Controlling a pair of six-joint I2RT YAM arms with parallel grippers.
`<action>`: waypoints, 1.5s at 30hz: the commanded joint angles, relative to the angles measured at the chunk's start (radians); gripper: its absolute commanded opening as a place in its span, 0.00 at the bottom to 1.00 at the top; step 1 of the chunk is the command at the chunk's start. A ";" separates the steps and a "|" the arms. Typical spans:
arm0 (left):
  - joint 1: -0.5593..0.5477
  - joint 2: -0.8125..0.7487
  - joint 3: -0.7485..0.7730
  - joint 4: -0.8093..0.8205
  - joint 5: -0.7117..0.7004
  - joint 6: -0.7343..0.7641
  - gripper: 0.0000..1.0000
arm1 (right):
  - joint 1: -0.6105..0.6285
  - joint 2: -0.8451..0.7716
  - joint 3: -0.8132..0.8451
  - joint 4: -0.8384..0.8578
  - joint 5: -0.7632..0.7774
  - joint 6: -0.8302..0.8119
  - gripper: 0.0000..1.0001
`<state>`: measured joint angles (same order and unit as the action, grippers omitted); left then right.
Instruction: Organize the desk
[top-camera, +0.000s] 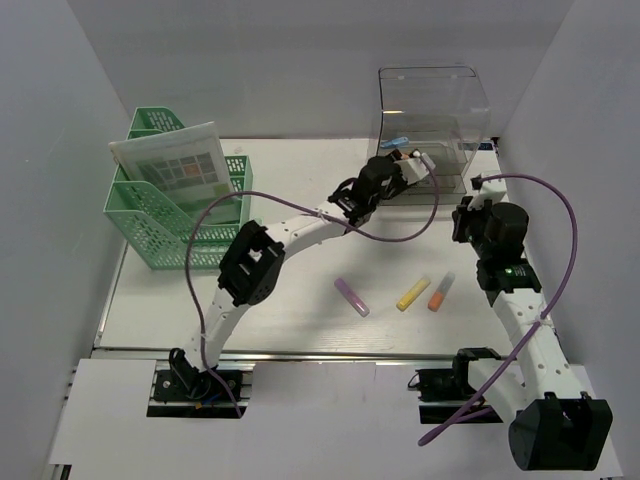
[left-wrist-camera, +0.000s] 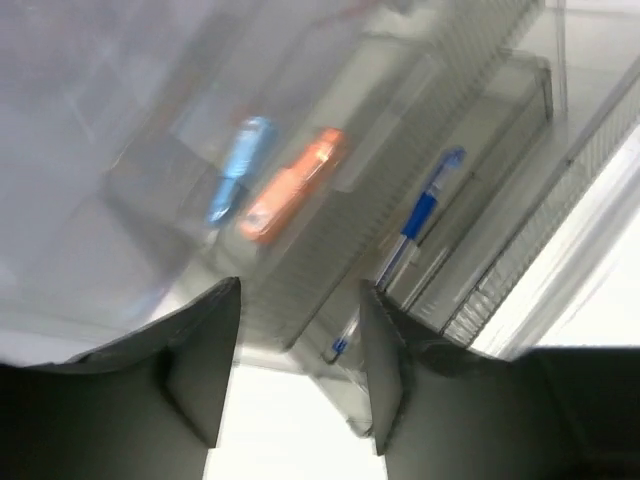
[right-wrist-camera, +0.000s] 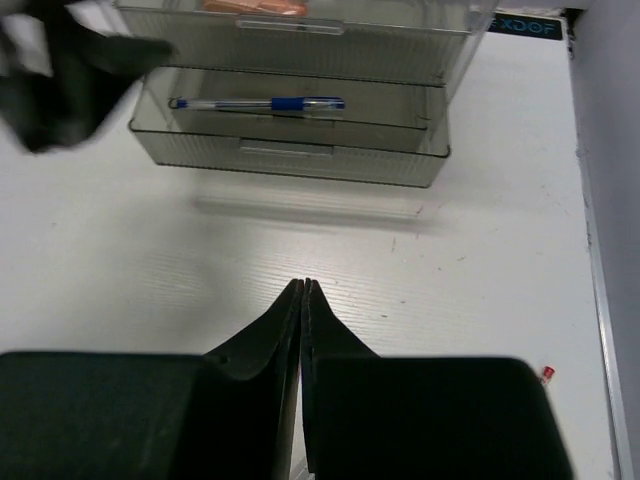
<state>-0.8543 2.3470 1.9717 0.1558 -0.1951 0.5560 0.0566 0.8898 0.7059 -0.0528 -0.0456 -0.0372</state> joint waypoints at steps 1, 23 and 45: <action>0.004 -0.304 -0.016 -0.048 -0.112 -0.183 0.54 | -0.035 -0.014 0.021 0.025 0.070 -0.010 0.06; 0.066 -1.594 -1.033 -0.958 -0.058 -1.018 0.98 | -0.176 0.362 0.247 -0.475 0.291 0.180 0.35; 0.066 -1.608 -1.143 -0.851 0.040 -1.190 0.98 | -0.353 0.492 0.147 -0.384 0.336 0.103 0.56</action>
<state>-0.7937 0.7364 0.8425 -0.7322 -0.1783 -0.6136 -0.2657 1.3472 0.8528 -0.4675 0.2989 0.0788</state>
